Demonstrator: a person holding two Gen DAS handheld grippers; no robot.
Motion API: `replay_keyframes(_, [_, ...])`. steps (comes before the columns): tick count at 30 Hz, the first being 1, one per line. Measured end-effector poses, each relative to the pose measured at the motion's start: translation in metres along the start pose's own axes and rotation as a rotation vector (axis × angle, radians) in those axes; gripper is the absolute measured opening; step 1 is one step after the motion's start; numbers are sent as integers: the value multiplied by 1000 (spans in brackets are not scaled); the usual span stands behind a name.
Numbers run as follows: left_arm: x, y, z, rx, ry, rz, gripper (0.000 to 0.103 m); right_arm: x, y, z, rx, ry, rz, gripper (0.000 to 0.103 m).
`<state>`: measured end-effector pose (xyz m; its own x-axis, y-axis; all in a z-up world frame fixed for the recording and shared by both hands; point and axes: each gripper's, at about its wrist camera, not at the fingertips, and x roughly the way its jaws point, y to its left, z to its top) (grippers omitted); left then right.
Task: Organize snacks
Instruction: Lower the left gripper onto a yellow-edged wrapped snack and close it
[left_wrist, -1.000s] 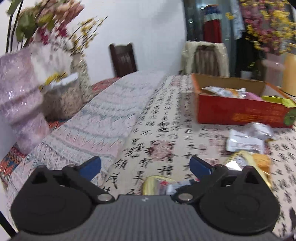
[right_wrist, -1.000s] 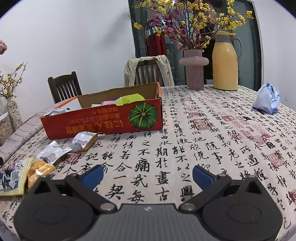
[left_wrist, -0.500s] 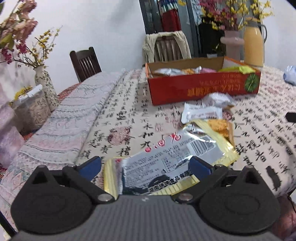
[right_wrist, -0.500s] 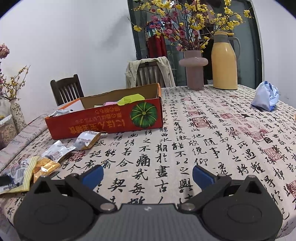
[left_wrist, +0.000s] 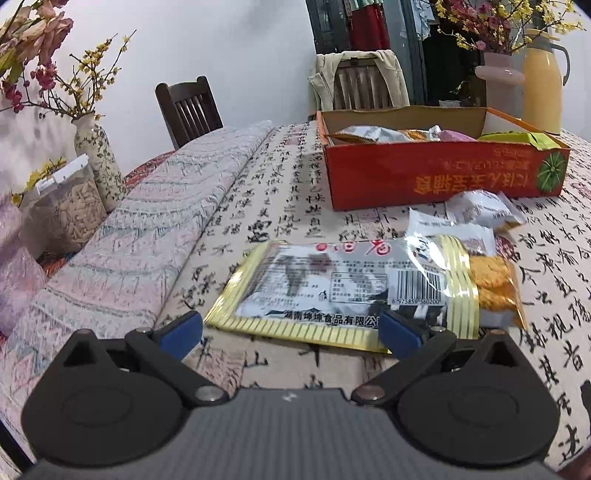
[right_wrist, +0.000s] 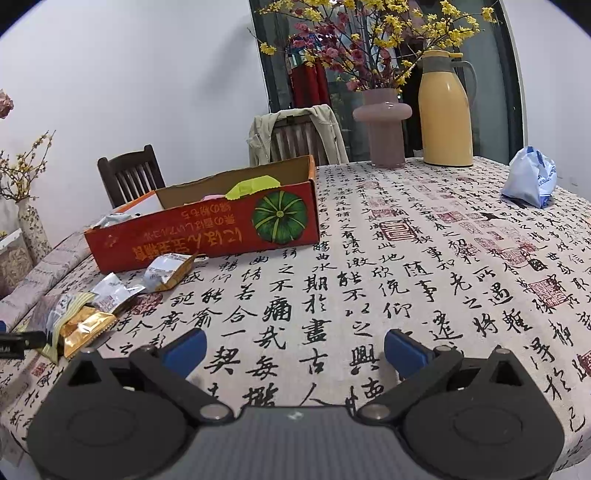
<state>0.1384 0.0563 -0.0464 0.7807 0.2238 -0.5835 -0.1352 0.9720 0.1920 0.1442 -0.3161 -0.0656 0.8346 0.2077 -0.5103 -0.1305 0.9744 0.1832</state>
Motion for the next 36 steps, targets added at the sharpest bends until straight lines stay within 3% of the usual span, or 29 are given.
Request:
replay_keyframes(9, [1,-1,37,-144,-16,-16,103,4,0,2,2,2,3,103])
replay_keyframes(14, [22,-18,64,-231,65,28,103,3,0,2,1,0,4,103])
replay_keyframes(16, [29,-27,70,-235,104,77,103,2,-2,2,5,-4,4,103])
replay_keyframes(19, [33,-32,69,-228,147,123,103,1,-4,3,10,-6,8,103])
replay_keyframes(29, [12,-6,42,-173,189,176,103,3,-8,1,19,-5,34,103])
replay_keyframes(36, [3,12,36,-253,186,158,103,2,-7,0,20,-6,37,103])
